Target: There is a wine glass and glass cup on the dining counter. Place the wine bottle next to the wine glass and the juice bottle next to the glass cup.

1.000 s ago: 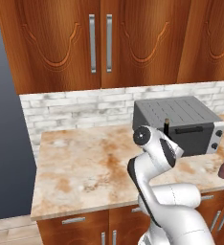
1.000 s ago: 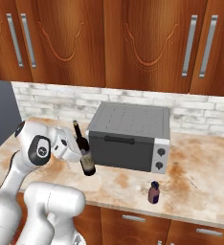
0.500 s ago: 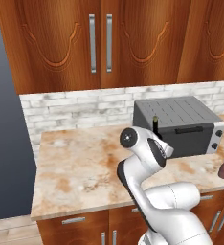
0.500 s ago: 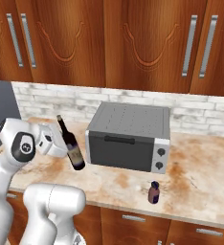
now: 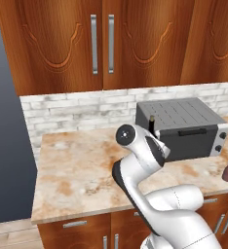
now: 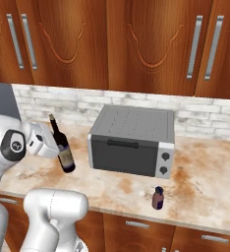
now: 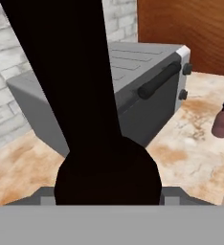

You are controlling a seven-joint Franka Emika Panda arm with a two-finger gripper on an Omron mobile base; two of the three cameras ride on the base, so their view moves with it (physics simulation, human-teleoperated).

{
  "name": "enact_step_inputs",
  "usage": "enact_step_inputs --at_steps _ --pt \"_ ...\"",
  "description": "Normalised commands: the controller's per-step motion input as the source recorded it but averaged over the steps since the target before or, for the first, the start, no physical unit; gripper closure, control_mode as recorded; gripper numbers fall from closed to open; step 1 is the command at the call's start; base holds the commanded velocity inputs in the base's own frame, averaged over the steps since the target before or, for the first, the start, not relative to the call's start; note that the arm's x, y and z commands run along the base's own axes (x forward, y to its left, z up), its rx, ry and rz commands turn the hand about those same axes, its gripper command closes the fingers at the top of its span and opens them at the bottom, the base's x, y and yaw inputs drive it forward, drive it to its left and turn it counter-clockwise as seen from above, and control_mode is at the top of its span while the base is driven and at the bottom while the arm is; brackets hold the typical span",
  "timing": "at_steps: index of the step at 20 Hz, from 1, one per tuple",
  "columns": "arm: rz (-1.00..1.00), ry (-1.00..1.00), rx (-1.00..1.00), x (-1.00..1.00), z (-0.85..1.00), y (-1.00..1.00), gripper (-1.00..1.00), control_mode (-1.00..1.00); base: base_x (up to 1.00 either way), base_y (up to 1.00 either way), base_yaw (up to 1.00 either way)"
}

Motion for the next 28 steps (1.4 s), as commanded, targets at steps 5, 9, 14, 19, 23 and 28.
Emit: enact_step_inputs --at_steps 5,9,14,19,23,28 --pt "0.05 0.00 0.04 -0.03 0.01 0.06 1.00 -1.00 0.00 0.00 0.00" --pt "0.00 0.00 0.00 0.00 0.00 0.00 1.00 -1.00 0.00 0.00 0.00" --pt "0.00 0.00 0.00 0.00 0.00 0.00 1.00 -1.00 0.00 0.00 0.00" --pt "0.00 0.00 0.00 0.00 0.00 0.00 1.00 1.00 0.00 0.00 0.00" --pt "0.00 0.00 0.00 0.00 0.00 0.00 1.00 1.00 -0.13 0.01 0.01" --pt "0.00 0.00 0.00 0.00 0.00 0.00 1.00 1.00 -0.46 0.09 0.04"
